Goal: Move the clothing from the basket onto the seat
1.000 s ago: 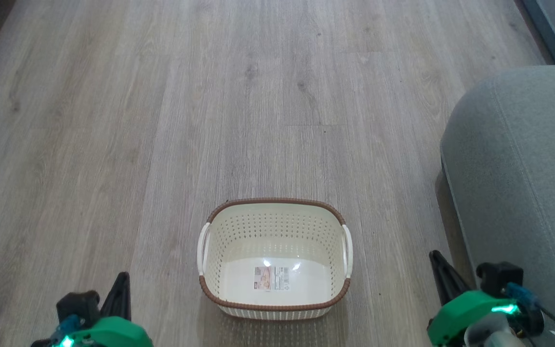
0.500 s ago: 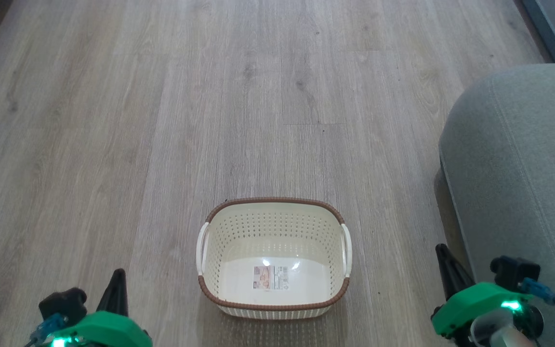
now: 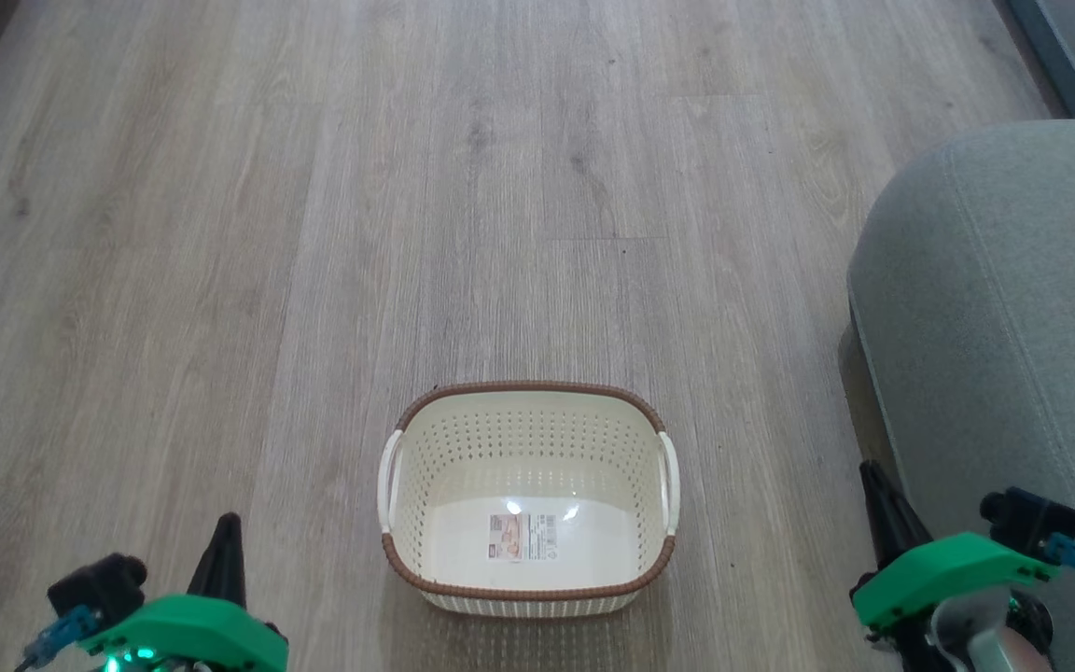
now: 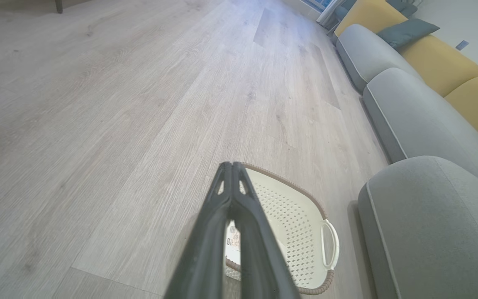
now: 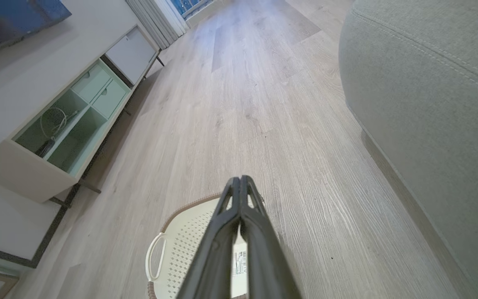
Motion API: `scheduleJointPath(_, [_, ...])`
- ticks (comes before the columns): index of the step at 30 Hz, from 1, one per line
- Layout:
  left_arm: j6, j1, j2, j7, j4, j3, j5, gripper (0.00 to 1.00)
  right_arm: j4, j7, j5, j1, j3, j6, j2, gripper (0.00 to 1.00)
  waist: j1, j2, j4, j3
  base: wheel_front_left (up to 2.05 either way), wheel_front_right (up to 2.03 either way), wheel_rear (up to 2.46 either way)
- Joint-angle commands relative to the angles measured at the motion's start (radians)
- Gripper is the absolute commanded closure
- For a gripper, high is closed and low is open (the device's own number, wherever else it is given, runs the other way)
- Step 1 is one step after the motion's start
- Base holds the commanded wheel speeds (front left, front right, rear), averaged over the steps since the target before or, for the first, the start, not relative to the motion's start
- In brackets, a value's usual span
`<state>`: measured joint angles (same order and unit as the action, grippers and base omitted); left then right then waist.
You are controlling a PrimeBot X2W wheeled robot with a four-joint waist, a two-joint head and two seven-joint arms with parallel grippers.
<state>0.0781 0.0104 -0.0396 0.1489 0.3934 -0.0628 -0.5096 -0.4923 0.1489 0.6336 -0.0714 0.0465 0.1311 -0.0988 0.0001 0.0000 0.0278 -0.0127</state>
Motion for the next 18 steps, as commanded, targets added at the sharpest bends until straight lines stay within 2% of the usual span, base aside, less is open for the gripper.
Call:
scheduleJointPath(1, [0.008,-0.054,-0.006,-0.009,-0.039,-0.014,-0.036,1.00,0.042,-0.007,0.033,-0.042,-0.005,0.000,0.000,1.00,0.0000,0.0000,0.000,0.000,0.00,0.00,0.00])
scheduleJointPath(18, [0.017,-0.067,-0.007,-0.058,-0.060,-0.022,-0.241,1.00,0.081,-0.056,0.214,-0.041,-0.035,0.000,0.010,1.00,0.0000,0.0000,-0.006,0.003,0.00,0.00,0.00])
